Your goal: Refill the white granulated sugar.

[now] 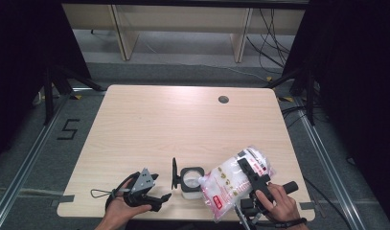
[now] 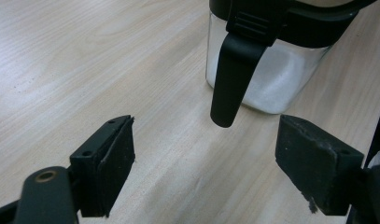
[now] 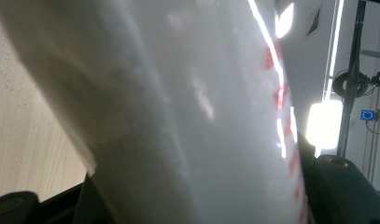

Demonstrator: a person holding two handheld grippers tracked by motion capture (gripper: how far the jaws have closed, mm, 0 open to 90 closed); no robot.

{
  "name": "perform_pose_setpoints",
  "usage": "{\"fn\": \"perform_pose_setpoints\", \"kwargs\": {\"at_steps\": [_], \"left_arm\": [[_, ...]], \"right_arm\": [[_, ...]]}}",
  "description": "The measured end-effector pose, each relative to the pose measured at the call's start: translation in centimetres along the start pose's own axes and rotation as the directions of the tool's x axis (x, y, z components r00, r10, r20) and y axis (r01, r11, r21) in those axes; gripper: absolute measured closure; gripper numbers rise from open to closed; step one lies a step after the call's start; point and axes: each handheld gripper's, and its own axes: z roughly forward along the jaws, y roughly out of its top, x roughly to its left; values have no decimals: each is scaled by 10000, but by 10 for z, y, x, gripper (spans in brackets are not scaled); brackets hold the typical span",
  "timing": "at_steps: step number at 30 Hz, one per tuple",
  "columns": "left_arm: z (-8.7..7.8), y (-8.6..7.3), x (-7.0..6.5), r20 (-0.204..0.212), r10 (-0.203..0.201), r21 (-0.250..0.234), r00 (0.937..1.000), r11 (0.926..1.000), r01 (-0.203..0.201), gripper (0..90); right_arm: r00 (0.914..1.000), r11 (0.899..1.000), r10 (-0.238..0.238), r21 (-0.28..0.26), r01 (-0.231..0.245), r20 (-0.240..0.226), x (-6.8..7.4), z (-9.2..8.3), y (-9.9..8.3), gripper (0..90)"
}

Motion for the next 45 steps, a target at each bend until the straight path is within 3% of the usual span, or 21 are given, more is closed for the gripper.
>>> {"fn": "perform_pose_setpoints", "kwargs": {"at_steps": [1, 2, 3, 6, 8, 9, 10, 11, 13, 16, 18, 19, 21, 22, 24, 32, 37, 41, 42, 45], "left_arm": [[0, 0, 0, -53, 31, 36, 10000, 10000, -31, 192], [0, 0, 0, -45, 14, 26, 10000, 10000, -14, 192], [0, 0, 0, -46, 22, 29, 10000, 10000, -22, 192], [0, 0, 0, -6, -60, -50, 10000, 10000, 60, 192], [0, 0, 0, -10, -12, 5, 10000, 10000, 12, 193], [1, 0, -1, -7, -163, -130, 9999, 9998, 163, 192], [0, 0, 0, 0, -11, 2, 10000, 10000, 11, 192], [1, 0, 0, -48, 18, -39, 10000, 10000, -18, 193], [1, 0, 0, -34, 14, -43, 10000, 10000, -14, 192], [0, 0, 0, -10, -64, -45, 10000, 10000, 64, 192], [0, -1, 0, -20, -10, -77, 10000, 10000, 10, 192], [1, -1, -1, -14, -177, -214, 9998, 9996, 177, 192], [1, -1, -1, -48, -98, -155, 9999, 9998, 97, 192], [1, -1, -1, -12, -168, -208, 9999, 9996, 168, 193], [1, -1, -1, -9, -159, -201, 9999, 9997, 159, 192], [1, -1, 0, -23, -103, -165, 9999, 9998, 103, 192], [1, -1, -1, -19, -219, -210, 9998, 9995, 219, 192], [0, 0, 1, -7, 125, -105, 9999, 9999, -125, 192], [1, -1, -1, -29, -188, -199, 9998, 9996, 188, 192], [0, -1, -1, -45, -107, -159, 9999, 9998, 106, 193]], "right_arm": [[9999, 9998, 126, 179, -124, -101, 0, -1, 0, 450], [9997, 9996, -257, 122, 257, -59, -2, -1, 0, 449], [9998, 9997, 148, 178, -146, -98, 1, -1, 0, 450], [9992, 9992, -388, 27, 388, 111, -4, 0, 0, 450], [9995, 9996, -290, 2, 290, 150, -4, 0, -1, 451], [9997, 9998, 185, 22, -185, 128, -1, 0, -1, 451], [9997, 9997, 212, 89, -213, 120, -2, -1, -1, 451], [9996, 9999, -169, 43, 168, 210, -5, -1, -1, 451], [9982, 9977, 593, 322, -597, 110, -1, -3, -1, 451], [9982, 9977, 588, 343, -590, 85, 0, -2, 0, 451], [9996, 9997, 226, 134, -228, 157, -2, -1, -1, 451], [9994, 9994, 306, 176, -309, 149, -1, -1, 0, 451], [9996, 9994, 265, 217, -267, 94, -1, -1, 1, 452], [9984, 9979, 570, 313, -571, 41, 1, -2, 1, 451], [9980, 9976, 625, 299, -626, 21, 1, -2, 1, 451], [9998, 9996, 182, 207, -184, 109, -3, -1, 0, 452], [9995, 9994, 283, 176, -286, 153, -2, -1, 0, 452], [9996, 9995, 259, 191, -261, 95, -2, -1, 0, 452], [9997, 9995, 238, 212, -240, 90, -2, -1, 1, 452], [9997, 9995, 243, 201, -245, 104, -2, -1, 1, 452]]}}
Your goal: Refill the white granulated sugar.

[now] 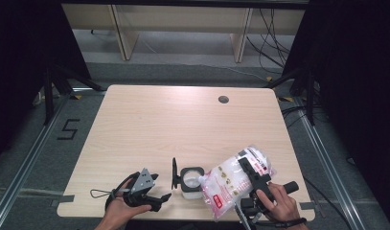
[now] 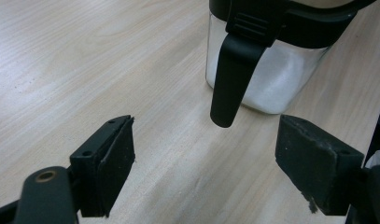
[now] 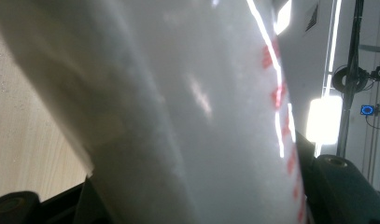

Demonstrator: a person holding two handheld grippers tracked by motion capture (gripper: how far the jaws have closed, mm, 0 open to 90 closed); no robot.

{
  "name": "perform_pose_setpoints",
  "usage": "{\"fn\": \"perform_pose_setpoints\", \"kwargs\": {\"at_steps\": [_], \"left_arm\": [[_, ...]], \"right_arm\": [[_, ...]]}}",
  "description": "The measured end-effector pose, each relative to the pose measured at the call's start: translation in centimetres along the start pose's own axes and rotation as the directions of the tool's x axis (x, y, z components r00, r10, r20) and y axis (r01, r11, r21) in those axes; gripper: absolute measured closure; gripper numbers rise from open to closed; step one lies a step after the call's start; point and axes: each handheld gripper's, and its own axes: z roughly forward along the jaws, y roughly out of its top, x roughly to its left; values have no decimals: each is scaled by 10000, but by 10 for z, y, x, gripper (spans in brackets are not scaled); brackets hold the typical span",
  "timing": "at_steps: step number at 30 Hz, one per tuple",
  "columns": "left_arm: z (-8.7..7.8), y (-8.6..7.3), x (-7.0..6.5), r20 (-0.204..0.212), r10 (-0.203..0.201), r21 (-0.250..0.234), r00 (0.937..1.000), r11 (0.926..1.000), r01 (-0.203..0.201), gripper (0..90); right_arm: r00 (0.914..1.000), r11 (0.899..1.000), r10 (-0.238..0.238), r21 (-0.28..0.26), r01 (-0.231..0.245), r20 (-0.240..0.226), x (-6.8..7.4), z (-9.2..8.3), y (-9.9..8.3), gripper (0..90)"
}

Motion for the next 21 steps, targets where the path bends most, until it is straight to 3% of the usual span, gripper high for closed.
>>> {"fn": "perform_pose_setpoints", "kwargs": {"at_steps": [5, 7, 10, 11, 15, 16, 19, 21], "left_arm": [[-1, 0, 1, 28, 99, 25, 9999, 9999, -99, 192], [0, 0, -1, 34, -111, -77, 9999, 9999, 112, 192], [0, 0, 0, 25, 28, -17, 10000, 10000, -28, 192], [2, -1, -1, 107, -201, -245, 9997, 9995, 204, 192], [-1, 0, 2, 51, 304, -6, 9995, 9995, -304, 192], [0, -1, 0, 60, 0, -34, 10000, 10000, 1, 193], [-1, 0, 2, 70, 313, -24, 9995, 9995, -313, 192], [0, 0, 0, 39, 108, -86, 9999, 9999, -107, 192]], "right_arm": [[10000, 10000, -3, 0, 3, -11, 0, 0, 0, 452], [10000, 10000, 70, 12, -70, -16, 0, 0, 0, 453], [10000, 10000, 43, -2, -43, 3, 1, 0, 0, 453], [10000, 10000, 47, -7, -47, 3, 1, 0, 0, 453], [10000, 10000, -23, -11, 23, -1, 0, 0, 0, 453], [10000, 10000, -20, -1, 20, -2, 0, 0, 0, 453], [9996, 9996, 242, 179, -239, -153, 3, -1, 0, 453], [9998, 9998, 141, 104, -139, -156, 2, 0, 1, 453]]}}
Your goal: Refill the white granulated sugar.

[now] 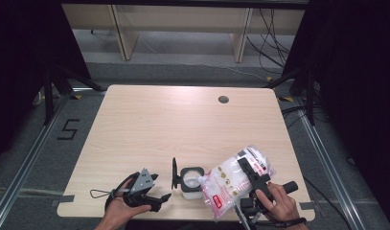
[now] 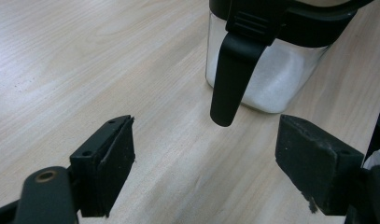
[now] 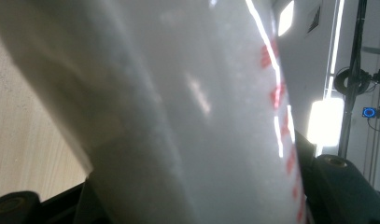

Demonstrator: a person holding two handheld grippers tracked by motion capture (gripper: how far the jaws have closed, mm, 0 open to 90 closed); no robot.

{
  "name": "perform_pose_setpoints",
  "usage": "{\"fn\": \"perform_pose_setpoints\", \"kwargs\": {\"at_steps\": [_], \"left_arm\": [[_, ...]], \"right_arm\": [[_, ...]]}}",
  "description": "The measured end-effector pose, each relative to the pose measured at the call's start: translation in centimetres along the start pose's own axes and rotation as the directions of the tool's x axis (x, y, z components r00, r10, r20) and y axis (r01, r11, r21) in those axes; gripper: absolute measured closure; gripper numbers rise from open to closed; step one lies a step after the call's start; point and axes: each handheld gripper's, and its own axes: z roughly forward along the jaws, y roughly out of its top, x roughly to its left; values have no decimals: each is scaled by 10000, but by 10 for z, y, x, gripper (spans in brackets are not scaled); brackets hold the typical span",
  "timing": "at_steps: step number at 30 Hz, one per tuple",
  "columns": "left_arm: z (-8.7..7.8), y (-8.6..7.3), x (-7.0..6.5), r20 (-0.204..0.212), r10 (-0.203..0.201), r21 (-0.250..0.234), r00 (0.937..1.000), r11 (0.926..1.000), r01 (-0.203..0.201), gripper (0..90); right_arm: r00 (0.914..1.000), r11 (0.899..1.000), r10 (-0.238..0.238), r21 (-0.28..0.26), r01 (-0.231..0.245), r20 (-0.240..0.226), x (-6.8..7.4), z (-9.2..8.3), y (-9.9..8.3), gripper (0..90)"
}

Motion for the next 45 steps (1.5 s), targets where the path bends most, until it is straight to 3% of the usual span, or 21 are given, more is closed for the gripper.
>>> {"fn": "perform_pose_setpoints", "kwargs": {"at_steps": [3, 4, 10, 11, 17, 18, 19, 25, 27, 28, 29, 32, 33, 34, 35, 38, 39, 42, 45], "left_arm": [[-1, 0, 2, -2, 218, 133, 9998, 9997, -218, 192], [-1, -1, 0, -19, -121, 105, 9999, 9999, 121, 192], [0, -1, -1, 32, -306, -170, 9995, 9994, 307, 192], [-1, -1, -1, 3, -194, 27, 9998, 9998, 194, 192], [-2, -1, 0, -50, -167, -3, 9998, 9999, 167, 192], [-2, -1, 0, -52, -141, 4, 9999, 9999, 141, 192], [-3, -1, 1, -25, -7, 50, 10000, 10000, 7, 192], [-3, -1, 1, -64, -9, 77, 10000, 10000, 9, 192], [-2, -1, 1, -46, -95, 70, 9999, 9999, 95, 192], [-3, -1, 1, -56, -94, 82, 9999, 9999, 94, 192], [-3, -2, 1, -76, -23, 66, 10000, 10000, 24, 192], [-3, -2, 0, -26, -131, 29, 9999, 9999, 131, 192], [-3, -2, 1, -23, -44, 44, 10000, 10000, 44, 192], [-3, -1, 2, -44, 177, 72, 9998, 9998, -177, 192], [-3, -2, 0, -79, -156, 69, 9998, 9999, 156, 193], [-3, -1, 1, -90, 56, 55, 9999, 10000, -56, 192], [-3, -1, 1, -94, 61, 51, 9999, 10000, -61, 192], [-3, -1, 2, -98, 130, 38, 9999, 9999, -130, 192], [-3, -1, 2, -101, 119, 49, 9999, 9999, -119, 192]], "right_arm": [[9992, 9992, -411, -26, 411, 23, -1, 1, 1, 453], [9991, 9991, -416, -42, 416, 2, -1, 1, 1, 453], [9997, 9997, -228, -38, 228, -57, 0, 1, 1, 454], [9999, 9999, -150, -72, 150, -76, 0, 2, 1, 454], [9997, 9995, -246, -208, 248, 67, 0, 3, 2, 454], [10000, 10000, 43, -72, -43, -62, 2, 2, 1, 453], [9999, 9998, -154, -144, 154, -1, 0, 3, 2, 453], [10000, 9999, 76, -110, -76, -57, 2, 3, 2, 453], [9997, 9994, -229, -248, 231, 81, -1, 3, 2, 454], [10000, 9999, 22, -117, -22, -31, 1, 3, 2, 454], [9996, 9995, -285, -159, 285, 39, -1, 3, 2, 454], [9995, 9993, -314, -178, 315, 70, -1, 3, 2, 454], [9995, 9993, -306, -200, 307, 89, -1, 3, 2, 454], [10000, 9999, -11, -115, 11, -6, 1, 3, 1, 454], [10000, 10000, -2, -98, 2, -9, 1, 3, 2, 454], [9994, 9992, -328, -227, 331, 141, -2, 3, 2, 454], [10000, 9999, -15, -136, 16, 47, 0, 2, 1, 454], [9999, 9999, 146, -42, -147, -71, 1, 2, 1, 454], [10000, 9997, -87, -246, 88, 39, -2, 3, 1, 455]]}}
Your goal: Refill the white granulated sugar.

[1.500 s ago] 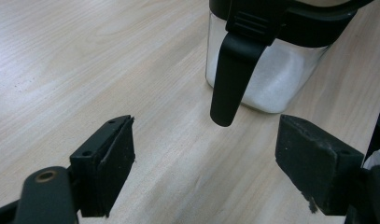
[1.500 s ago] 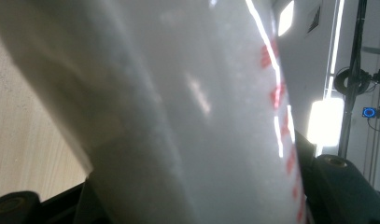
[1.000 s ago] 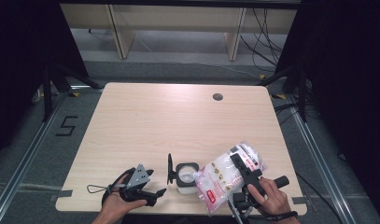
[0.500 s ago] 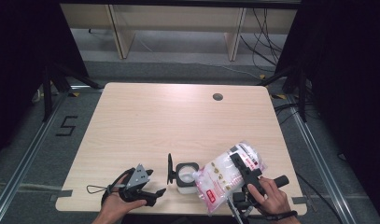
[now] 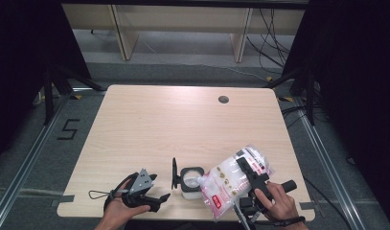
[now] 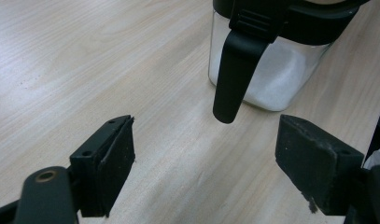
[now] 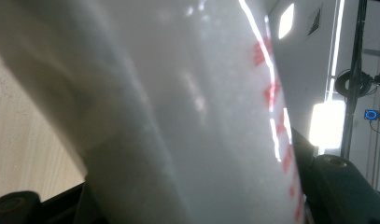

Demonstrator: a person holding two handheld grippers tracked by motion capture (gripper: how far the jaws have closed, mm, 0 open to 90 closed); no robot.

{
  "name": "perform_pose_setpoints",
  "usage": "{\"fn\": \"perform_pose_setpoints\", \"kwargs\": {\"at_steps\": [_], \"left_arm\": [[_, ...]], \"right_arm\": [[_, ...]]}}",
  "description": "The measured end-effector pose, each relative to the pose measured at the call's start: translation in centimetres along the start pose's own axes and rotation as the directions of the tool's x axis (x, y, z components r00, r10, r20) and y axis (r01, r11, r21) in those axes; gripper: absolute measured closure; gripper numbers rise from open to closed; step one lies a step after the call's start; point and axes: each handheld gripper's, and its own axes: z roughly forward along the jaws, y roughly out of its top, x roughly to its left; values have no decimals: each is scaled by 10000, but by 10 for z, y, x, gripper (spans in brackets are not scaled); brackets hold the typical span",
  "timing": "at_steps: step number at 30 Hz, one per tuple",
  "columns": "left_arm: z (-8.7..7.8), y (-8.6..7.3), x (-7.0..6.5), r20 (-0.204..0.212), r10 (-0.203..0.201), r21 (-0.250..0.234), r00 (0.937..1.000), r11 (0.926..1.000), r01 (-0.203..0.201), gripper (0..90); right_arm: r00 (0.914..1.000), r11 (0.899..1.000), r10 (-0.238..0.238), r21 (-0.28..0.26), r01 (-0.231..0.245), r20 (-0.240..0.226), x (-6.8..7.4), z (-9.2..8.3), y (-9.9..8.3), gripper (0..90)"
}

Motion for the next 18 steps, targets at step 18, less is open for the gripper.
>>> {"fn": "perform_pose_setpoints", "kwargs": {"at_steps": [18], "left_arm": [[0, -1, -1, -97, -215, -22, 9997, 9998, 215, 192]], "right_arm": [[9988, 9988, 492, 17, -492, -22, 2, 0, -2, 458]]}}
